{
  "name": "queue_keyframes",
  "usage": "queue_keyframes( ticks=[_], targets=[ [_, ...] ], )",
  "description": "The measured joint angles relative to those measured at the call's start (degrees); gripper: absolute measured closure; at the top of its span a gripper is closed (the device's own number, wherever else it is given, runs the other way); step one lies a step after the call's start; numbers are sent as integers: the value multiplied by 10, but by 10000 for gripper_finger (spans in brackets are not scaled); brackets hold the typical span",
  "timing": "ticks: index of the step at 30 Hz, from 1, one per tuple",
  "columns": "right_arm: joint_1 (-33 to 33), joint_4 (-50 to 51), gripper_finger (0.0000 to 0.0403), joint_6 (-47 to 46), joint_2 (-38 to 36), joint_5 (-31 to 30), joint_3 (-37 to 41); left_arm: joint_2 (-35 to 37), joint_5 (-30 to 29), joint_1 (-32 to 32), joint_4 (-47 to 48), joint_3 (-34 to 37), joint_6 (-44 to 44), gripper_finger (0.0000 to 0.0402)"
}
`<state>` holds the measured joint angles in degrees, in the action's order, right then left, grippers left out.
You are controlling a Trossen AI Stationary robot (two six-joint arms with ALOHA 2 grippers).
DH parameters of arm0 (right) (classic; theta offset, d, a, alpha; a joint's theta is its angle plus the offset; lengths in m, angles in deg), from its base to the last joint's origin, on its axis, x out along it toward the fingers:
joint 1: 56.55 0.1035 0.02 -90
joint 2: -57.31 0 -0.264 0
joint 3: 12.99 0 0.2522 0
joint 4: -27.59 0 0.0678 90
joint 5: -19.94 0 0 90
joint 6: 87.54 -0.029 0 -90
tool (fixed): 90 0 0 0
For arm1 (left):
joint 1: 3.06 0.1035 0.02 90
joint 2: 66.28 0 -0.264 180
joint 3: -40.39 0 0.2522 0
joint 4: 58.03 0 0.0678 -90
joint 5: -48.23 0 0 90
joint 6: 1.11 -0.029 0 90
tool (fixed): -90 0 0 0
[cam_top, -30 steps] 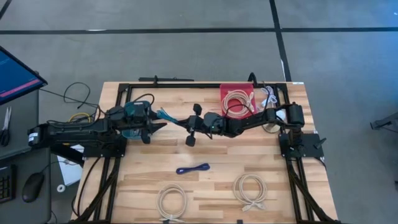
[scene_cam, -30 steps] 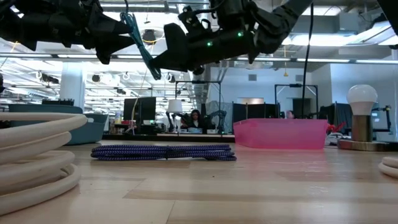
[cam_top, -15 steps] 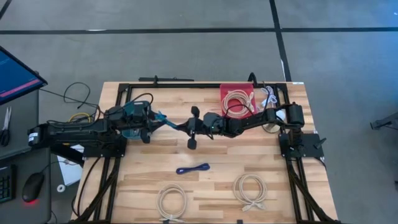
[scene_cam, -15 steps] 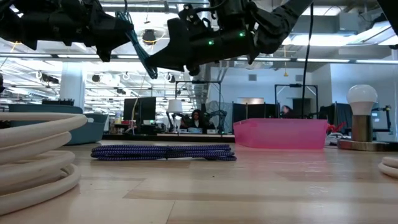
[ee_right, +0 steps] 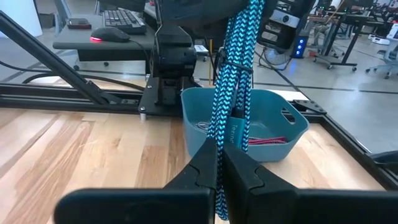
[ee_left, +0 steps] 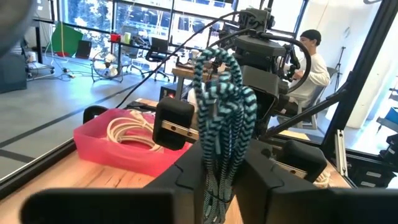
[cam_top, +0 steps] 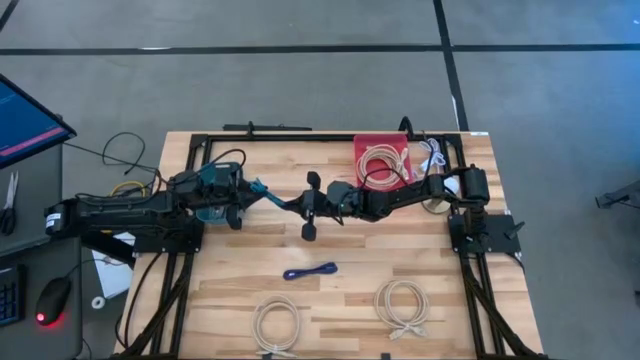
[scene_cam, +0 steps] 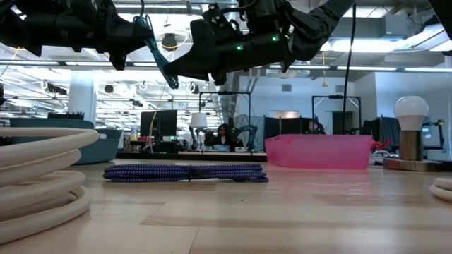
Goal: Pick & Place USB Port
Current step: Put the blue charger cable in the blue bin
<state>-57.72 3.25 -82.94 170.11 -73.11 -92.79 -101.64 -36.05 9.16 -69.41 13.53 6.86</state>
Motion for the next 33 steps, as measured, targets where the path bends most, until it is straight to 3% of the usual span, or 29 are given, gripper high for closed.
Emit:
queue_keyframes(
  ticks=[5, 19, 28, 33],
  targets=[
    [0, 0, 401, 2, 0, 0, 0, 0, 0, 0, 0, 0, 0, 382],
    [0, 16, 339, 3, -10, 0, 0, 0, -2, 0, 1, 0, -3, 385],
    [-13, 234, 322, -2, -86, -3, 0, 1, -64, 1, 8, 0, -37, 385],
    [-17, 303, 330, -7, -136, -69, 1, 6, -146, 1, 52, 0, -47, 385]
  ],
)
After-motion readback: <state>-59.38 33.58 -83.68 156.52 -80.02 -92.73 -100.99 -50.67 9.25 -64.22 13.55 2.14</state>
